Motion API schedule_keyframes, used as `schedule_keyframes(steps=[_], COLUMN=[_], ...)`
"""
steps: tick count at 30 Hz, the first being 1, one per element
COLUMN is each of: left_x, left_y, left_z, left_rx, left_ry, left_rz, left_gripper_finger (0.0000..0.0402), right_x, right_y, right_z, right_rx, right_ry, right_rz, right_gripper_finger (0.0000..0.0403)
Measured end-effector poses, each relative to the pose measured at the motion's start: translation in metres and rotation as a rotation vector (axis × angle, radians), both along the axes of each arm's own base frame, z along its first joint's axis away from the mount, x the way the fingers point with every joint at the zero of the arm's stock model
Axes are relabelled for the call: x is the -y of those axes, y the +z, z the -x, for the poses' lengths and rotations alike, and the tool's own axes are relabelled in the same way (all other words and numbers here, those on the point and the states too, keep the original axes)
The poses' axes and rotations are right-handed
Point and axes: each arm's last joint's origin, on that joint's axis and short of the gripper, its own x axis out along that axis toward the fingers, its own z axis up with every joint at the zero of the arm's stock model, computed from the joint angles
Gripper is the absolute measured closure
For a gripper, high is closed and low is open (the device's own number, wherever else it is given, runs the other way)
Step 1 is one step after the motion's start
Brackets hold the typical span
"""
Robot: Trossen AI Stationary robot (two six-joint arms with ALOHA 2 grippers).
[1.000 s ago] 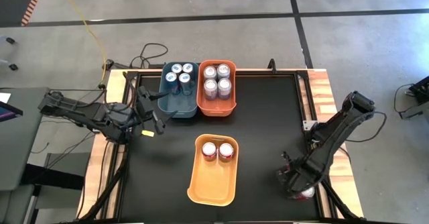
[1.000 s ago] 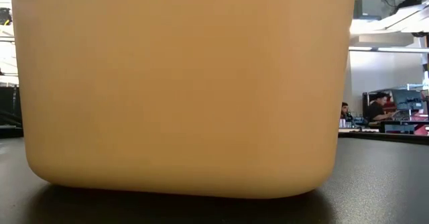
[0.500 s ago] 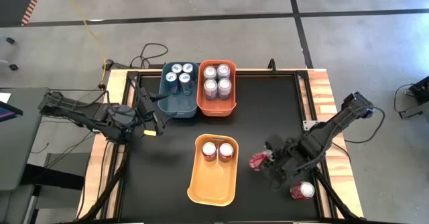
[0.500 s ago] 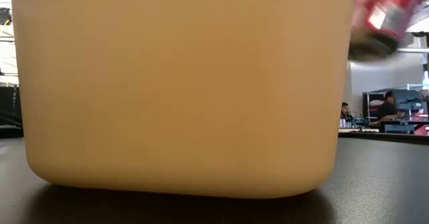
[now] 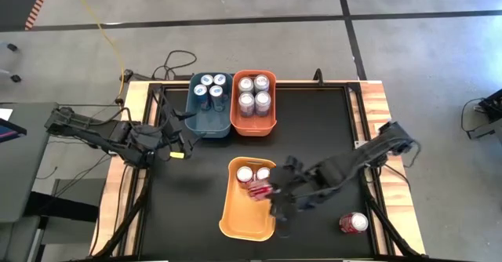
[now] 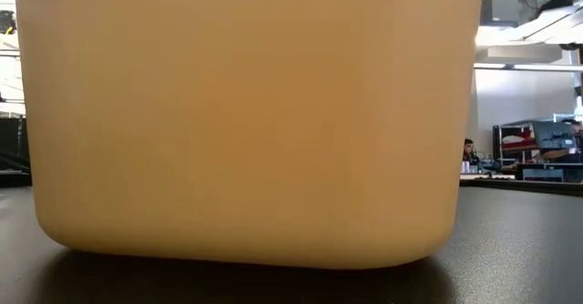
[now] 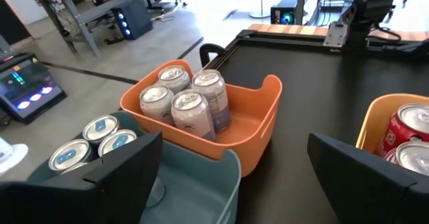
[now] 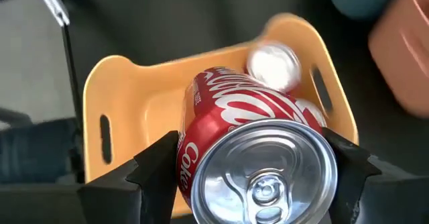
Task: Sort soda cans
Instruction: Put the red soda can into the yellow bin
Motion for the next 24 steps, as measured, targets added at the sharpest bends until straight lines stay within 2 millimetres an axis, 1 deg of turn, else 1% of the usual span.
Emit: schedule_keyframes(steps=[6,9,11,15,20,24], left_x=[0.0,0.0,0.0,0.0,0.0,0.0], left_y=[-0.002,-0.002,-0.002,-0.002,-0.002,-0.002], left_z=[0.001,0.001,0.001,0.001,0.001,0.001], left_rx=[-0.023,-0.027,-0.027,-0.027,-0.027,-0.024], left_ry=[0.0,-0.002,-0.002,-0.002,-0.003,-0.001], left_rz=[-0.006,-0.013,-0.014,-0.015,-0.015,-0.011], left_gripper_finger=[0.0033,0.0033,0.0033,0.0033,0.0033,0.0033], right_x=[0.0,-0.001,-0.002,-0.002,-0.002,-0.002], right_y=[-0.021,-0.031,-0.038,-0.055,-0.08,-0.096], right_z=[-0.048,-0.066,-0.074,-0.085,-0.09,-0.097], right_rx=[-0.082,-0.111,-0.133,-0.207,-0.319,-0.358], right_ry=[0.229,0.345,0.412,0.472,0.525,0.558], right_rz=[0.132,0.191,0.216,0.251,0.293,0.313], right_gripper_finger=[0.0127,0.0127,0.0127,0.0127,0.0127,0.0127])
